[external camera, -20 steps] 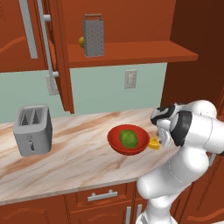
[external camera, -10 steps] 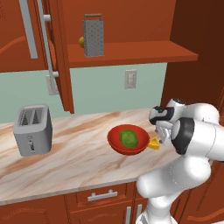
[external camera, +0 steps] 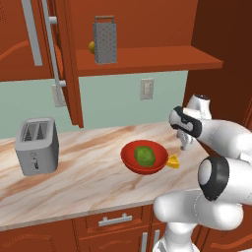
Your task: Pick the cheese from the fridge and the cheese grater from the cabinet and place them next to the salad bowl.
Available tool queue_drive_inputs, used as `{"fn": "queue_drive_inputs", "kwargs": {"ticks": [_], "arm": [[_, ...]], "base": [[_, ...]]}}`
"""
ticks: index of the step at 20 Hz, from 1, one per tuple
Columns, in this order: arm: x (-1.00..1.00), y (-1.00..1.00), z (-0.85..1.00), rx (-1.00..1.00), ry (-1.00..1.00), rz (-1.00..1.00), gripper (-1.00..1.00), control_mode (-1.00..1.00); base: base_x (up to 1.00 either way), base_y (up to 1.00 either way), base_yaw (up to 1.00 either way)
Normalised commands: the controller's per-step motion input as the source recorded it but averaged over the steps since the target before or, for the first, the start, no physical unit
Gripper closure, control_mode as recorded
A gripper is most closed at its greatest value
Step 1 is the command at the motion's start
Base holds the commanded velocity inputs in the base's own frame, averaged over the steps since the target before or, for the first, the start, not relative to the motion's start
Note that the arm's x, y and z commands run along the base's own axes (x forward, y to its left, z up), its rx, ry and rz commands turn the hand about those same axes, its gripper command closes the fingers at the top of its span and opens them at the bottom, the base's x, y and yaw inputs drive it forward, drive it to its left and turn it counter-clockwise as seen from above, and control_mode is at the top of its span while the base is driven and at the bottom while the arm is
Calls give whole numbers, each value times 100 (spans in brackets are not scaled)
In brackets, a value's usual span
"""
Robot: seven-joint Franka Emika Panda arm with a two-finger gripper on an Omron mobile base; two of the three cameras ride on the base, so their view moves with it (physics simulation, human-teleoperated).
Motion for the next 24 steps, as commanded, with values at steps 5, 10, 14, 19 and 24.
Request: {"fn": "queue_drive_inputs", "kwargs": {"ticks": [5,10,14,19,24], "arm": [[-24,2,46,0,2,-35,-100,-100],[-8,13,6,0,3,-56,-100,-100],[-3,0,1,0,13,-57,-100,-100],[-22,0,19,9,0,-58,-100,-100],[-31,28,4,8,-15,-38,-100,-100]], "base": [[0,0,0],[0,0,0],[0,0,0],[0,0,0],[0,0,0]]}}
